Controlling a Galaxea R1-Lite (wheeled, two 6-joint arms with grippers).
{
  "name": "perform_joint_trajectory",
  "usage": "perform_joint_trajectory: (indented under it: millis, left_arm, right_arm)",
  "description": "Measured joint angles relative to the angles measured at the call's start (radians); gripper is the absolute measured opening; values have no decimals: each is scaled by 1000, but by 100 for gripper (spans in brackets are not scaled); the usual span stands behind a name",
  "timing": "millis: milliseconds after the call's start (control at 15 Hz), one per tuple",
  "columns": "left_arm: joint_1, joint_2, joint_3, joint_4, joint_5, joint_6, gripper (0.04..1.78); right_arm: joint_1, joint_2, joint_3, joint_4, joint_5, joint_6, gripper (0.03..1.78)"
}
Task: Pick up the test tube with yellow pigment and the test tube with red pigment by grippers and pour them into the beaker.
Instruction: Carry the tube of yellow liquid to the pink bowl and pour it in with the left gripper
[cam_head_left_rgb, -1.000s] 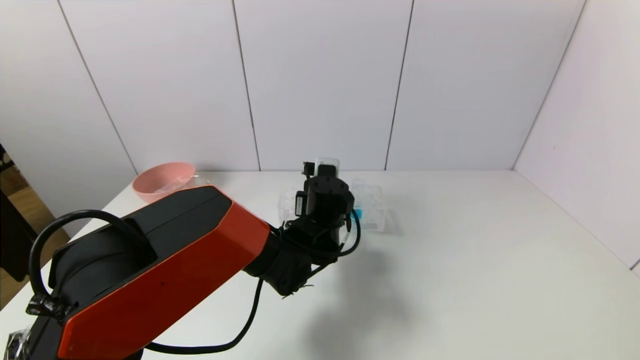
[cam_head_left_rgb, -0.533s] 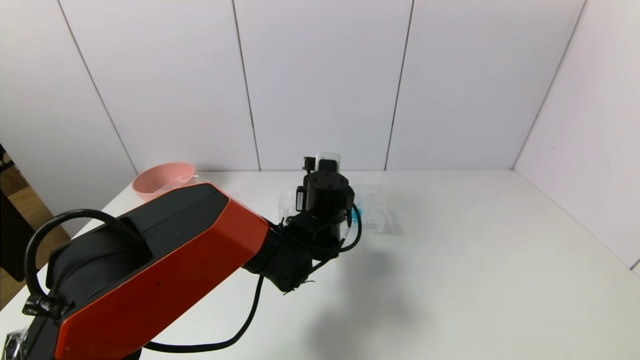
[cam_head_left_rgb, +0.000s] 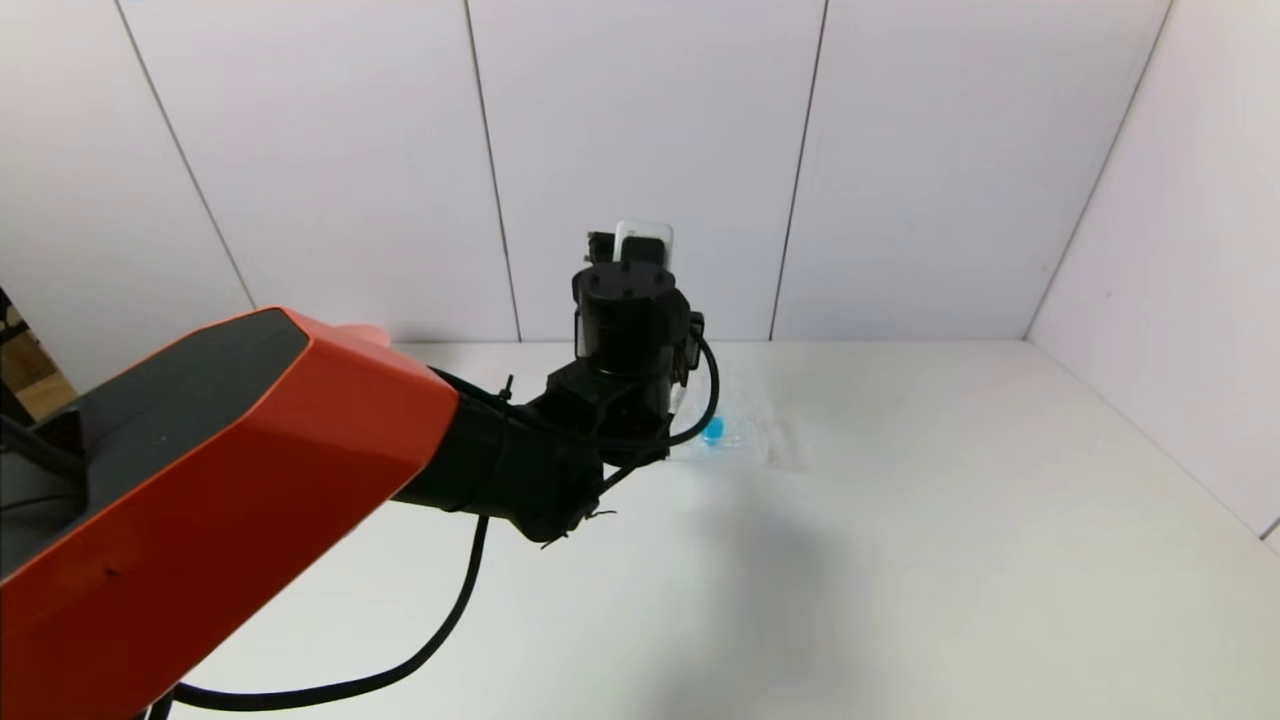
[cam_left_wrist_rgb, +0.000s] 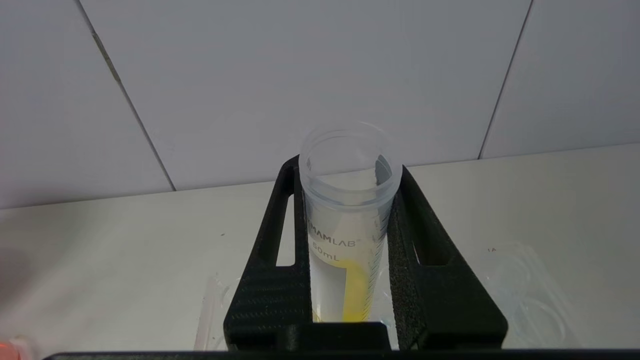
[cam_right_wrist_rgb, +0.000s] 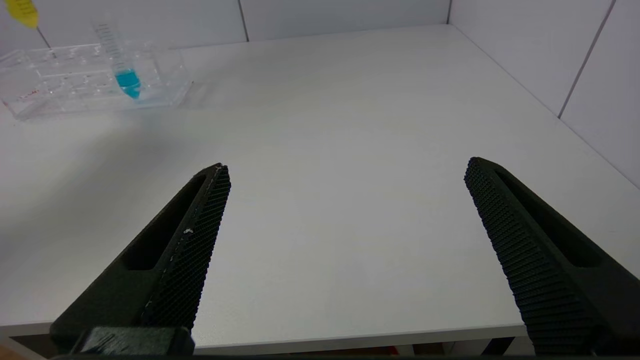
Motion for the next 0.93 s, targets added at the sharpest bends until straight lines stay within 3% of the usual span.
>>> perform_joint_trajectory:
  millis: [200, 400, 600, 933]
  left_arm:
    - [0, -64, 34, 23, -4, -1, 45]
    - [20, -167, 159, 76, -87, -7, 45]
    - [112, -325, 351, 150, -286, -8, 45]
    - [446, -563, 609, 205, -731, -5, 45]
  right_arm:
    - [0, 0, 0, 0, 0, 1, 171]
    - [0, 0, 0, 0, 0, 1, 171]
    - [0, 0, 0, 0, 0, 0, 171]
    - [0, 0, 0, 0, 0, 0, 171]
